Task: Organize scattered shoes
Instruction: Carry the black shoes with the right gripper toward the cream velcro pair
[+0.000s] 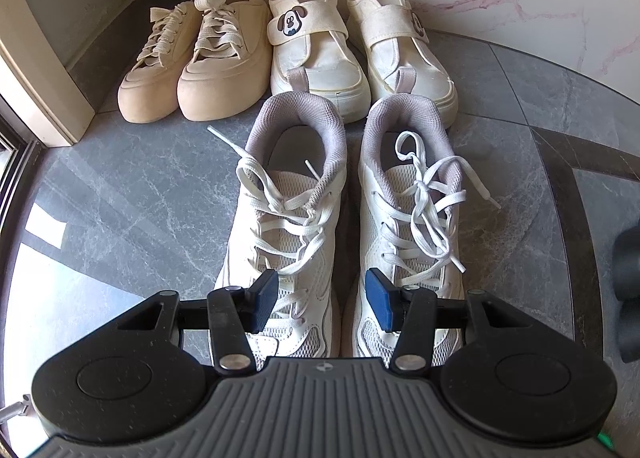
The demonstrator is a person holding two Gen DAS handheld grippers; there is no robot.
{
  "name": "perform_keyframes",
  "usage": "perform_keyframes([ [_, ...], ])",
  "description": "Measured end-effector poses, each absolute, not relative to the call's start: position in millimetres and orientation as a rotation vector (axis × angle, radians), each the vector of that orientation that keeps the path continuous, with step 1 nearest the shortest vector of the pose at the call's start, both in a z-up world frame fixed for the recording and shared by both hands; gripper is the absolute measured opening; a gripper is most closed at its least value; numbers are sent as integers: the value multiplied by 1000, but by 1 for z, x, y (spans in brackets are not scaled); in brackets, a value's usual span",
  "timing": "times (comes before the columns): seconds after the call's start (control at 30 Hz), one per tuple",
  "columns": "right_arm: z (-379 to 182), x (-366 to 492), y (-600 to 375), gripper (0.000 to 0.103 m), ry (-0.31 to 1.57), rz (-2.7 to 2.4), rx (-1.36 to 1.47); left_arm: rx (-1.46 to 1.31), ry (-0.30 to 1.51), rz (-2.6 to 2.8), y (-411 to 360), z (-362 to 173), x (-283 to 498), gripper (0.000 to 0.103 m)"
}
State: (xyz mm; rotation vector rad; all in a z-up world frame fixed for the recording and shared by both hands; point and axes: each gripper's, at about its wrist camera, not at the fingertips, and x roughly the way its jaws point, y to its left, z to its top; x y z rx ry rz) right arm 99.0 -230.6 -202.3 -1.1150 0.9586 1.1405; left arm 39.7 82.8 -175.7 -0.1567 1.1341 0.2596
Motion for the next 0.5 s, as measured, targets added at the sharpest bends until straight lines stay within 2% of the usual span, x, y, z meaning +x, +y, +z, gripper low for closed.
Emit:
perform_keyframes([
  [0.3, -208, 167, -203, 5, 1097, 890, -752, -169, 1127, 263, 85, -175, 40, 46],
  [0.5, -212, 197, -179, 5, 1108, 780, -622, -185, 1107, 261, 88, -172, 44, 46],
])
